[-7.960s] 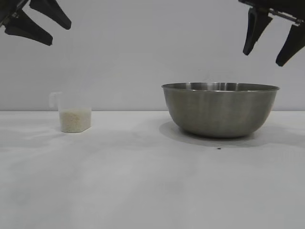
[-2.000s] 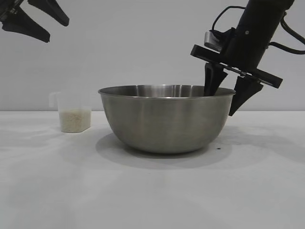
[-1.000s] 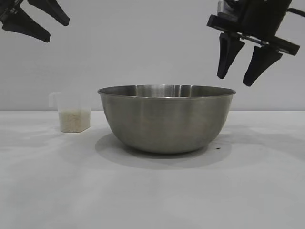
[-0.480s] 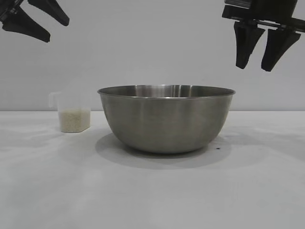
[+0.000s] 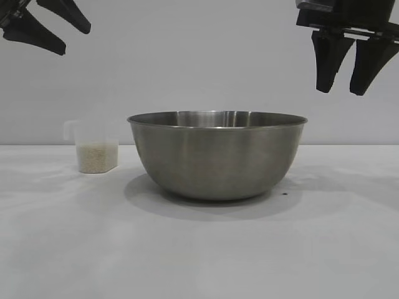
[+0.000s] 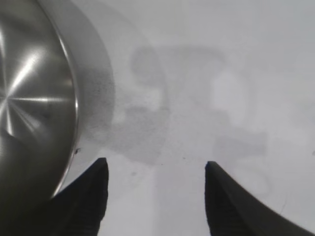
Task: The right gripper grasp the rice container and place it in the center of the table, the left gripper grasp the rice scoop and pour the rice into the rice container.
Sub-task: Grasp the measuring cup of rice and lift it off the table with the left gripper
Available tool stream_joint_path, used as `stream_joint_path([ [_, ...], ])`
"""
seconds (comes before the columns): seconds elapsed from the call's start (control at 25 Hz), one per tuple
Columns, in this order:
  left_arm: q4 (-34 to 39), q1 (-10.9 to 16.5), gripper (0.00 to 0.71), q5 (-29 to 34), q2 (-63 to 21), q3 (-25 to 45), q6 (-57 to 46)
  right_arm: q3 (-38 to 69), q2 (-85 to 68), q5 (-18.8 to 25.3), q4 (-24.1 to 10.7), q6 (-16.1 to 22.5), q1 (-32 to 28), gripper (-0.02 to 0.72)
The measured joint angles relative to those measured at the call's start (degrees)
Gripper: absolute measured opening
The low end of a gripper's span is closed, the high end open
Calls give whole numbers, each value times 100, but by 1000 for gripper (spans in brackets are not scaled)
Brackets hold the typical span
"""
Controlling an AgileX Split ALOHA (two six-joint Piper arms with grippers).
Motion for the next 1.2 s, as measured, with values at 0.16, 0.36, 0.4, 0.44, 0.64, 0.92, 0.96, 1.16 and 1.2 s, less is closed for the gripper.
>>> stream_joint_path([
  [0.16, 0, 0, 384, 0, 0, 0, 0, 0, -40, 46, -440, 507, -179, 362],
  [0.36, 0, 0, 384, 0, 0, 0, 0, 0, -206, 94, -762, 621, -282, 362],
  [0.4, 0, 0, 384, 0, 0, 0, 0, 0, -252, 121, -834, 676, -293, 362],
  [0.44, 0, 0, 384, 0, 0, 0, 0, 0, -281, 131, -939, 787, -291, 362],
  [0.64, 0, 0, 384, 0, 0, 0, 0, 0, -352, 170, -1241, 1184, -331, 362],
  [0.92, 0, 0, 384, -13, 0, 0, 0, 0, -424, 404, -1256, 1207, -341, 362],
  [0.96, 0, 0, 384, -13, 0, 0, 0, 0, -461, 413, -1256, 1207, -341, 362],
  [1.16, 0, 0, 384, -13, 0, 0, 0, 0, -710, 473, -1232, 1082, -341, 362],
  [1.2, 0, 0, 384, -13, 0, 0, 0, 44, -774, 460, -1221, 1056, -341, 362],
])
